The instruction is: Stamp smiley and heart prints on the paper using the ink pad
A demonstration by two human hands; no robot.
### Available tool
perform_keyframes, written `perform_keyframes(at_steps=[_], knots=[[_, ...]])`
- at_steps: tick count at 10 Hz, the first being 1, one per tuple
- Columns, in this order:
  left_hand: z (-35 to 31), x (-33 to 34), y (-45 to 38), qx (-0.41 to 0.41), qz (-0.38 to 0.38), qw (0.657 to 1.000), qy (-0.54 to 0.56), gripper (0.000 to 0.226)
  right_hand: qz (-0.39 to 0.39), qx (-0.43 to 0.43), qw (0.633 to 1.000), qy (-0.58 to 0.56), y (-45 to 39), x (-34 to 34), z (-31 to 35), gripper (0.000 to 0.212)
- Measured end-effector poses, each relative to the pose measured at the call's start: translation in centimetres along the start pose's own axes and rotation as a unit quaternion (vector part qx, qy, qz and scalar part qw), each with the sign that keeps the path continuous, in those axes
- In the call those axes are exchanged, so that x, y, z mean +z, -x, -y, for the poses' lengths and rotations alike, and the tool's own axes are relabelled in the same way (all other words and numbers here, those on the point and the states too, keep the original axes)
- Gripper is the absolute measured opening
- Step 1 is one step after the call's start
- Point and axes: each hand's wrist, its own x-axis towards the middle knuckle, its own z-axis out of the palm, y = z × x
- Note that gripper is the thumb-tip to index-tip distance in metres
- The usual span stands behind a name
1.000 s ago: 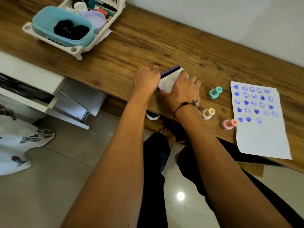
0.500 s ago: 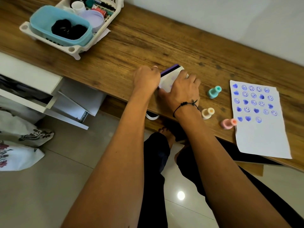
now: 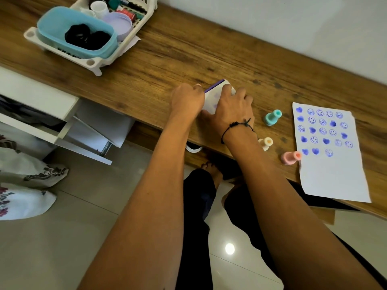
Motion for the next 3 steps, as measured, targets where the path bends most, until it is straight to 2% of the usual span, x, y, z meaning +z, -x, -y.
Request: perform_keyframes(at_steps=[2,3], knots=[[0.0,0.0,0.2,0.007,0.008,1.0,0.014,0.044,0.021,0.004,1.0,-0.004,-0.1,-0.3,0.0,0.081],[0.1,-0.2,0.5,0.011,-0.011,1.0,-0.001,0.045,0.014,0.012,0.999,-0.032,0.1,-1.2,-0.6,0.081]])
